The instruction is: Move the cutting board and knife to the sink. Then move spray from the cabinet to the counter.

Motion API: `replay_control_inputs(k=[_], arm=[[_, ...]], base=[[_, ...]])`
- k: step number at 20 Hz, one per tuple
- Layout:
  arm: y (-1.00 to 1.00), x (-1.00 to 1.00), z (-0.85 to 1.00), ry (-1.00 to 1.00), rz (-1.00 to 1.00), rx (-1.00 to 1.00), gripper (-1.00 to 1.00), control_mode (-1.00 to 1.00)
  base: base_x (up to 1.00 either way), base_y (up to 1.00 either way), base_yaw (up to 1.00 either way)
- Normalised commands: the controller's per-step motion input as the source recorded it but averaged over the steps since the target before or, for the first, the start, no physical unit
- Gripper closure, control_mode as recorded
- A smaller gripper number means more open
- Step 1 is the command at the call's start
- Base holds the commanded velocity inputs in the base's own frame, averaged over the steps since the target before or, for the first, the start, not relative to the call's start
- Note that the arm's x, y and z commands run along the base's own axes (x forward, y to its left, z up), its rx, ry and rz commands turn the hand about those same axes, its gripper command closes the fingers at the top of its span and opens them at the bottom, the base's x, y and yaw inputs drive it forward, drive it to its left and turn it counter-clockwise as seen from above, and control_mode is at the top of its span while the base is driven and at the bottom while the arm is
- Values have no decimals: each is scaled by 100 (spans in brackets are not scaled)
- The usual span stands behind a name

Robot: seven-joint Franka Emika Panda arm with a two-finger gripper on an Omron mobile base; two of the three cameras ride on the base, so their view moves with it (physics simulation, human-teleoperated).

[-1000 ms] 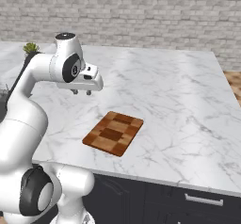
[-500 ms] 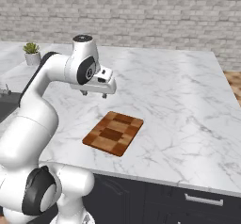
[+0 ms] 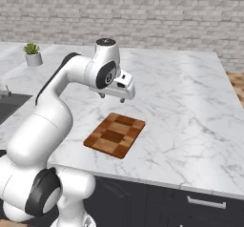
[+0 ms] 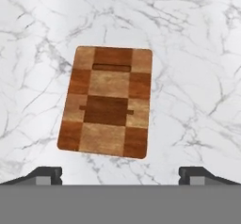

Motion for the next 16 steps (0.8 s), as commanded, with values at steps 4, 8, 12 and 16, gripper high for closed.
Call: replay_control_inputs(k=[4, 8, 12, 16], arm=[[-12, 0, 0, 0, -3, 3, -100, -100], [0, 0, 0, 0, 0, 0, -100, -100], [-1, 8, -4, 0, 0, 0, -100, -100], [-1, 40, -20, 0, -1, 0, -100, -100]], base=[[0, 0, 0], [0, 0, 0], [0, 0, 0], [0, 0, 0]])
